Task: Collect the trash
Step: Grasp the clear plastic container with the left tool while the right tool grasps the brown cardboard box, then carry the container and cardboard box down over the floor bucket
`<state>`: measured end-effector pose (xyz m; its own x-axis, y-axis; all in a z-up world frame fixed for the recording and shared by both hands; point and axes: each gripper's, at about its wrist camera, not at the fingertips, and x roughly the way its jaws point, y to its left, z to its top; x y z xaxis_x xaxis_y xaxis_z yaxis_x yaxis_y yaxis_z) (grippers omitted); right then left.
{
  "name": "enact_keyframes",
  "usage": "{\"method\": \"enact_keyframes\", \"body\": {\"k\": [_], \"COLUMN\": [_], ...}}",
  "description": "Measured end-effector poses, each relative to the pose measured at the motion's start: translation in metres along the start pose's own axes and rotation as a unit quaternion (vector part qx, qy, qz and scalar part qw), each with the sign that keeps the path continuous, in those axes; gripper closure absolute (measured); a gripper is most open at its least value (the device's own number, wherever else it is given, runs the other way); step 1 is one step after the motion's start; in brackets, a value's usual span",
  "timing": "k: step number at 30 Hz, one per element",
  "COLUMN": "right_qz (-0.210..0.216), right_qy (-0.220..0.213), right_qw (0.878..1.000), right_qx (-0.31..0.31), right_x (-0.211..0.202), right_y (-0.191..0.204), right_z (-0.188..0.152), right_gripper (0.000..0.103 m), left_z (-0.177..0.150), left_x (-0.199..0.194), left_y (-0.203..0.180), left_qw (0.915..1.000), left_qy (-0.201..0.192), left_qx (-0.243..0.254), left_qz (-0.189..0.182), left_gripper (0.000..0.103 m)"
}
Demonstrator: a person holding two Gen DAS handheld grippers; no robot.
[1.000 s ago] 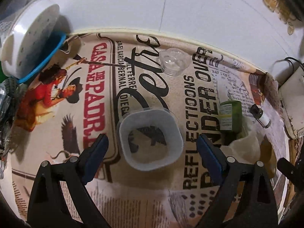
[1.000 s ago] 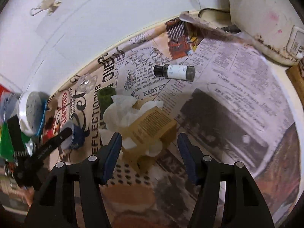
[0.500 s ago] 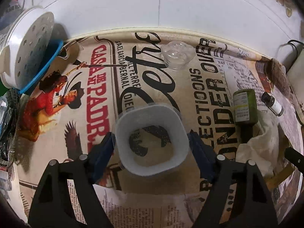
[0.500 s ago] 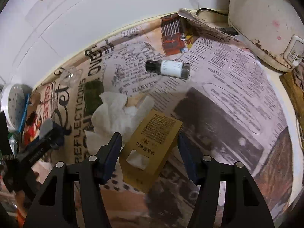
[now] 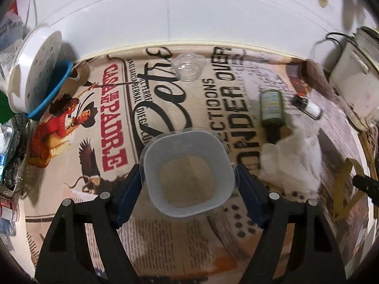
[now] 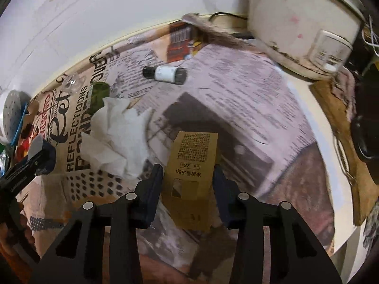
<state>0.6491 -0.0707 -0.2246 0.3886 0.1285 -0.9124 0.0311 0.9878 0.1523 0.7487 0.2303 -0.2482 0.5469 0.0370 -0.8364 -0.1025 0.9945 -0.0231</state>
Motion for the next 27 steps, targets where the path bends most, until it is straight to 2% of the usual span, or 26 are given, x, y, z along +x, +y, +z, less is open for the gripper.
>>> {"method": "enact_keyframes", "body": {"k": [6,12,18,22,27], "right_qz": [0.021,0.065,0.119,0.142,0.166], "right_qy": [-0.036,-0.080,-0.119,-0.134,-0.143], "right_qw": [0.999,0.994,0.982,0.972,0.965], "right_qx": [-0.006,-0.039,-0.091,-0.128,-0.146], "right_x": [-0.032,-0.073,-0.122,-0.152,-0.175], "right_y": [-0.020,-0.031,-0.045,-0.050,-0.054], "right_z": [-0.005,-0.014,-0.032,-0.047,-0.065], "right_gripper": [0.065,0.065,0.065,0.065,0.065], "left_z": [-0.015,-0.038,-0.074,-0.097,-0.121], "left_x": [-0.036,-0.082,-0.144,-0.183,-0.220], "left_y": [-0.029,-0.071,-0.119,-0.138,-0.152], "left_qw": [0.9996,0.9983,0.9945,0.9919,0.9898], "left_qy": [-0.026,-0.056,-0.100,-0.119,-0.134], "left_qx": [0.006,-0.007,-0.028,-0.045,-0.045], "left_qz": [-0.005,-0.014,0.005,0.005,0.013], "left_gripper": [0.026,0.026,0.026,0.026,0.026]}}
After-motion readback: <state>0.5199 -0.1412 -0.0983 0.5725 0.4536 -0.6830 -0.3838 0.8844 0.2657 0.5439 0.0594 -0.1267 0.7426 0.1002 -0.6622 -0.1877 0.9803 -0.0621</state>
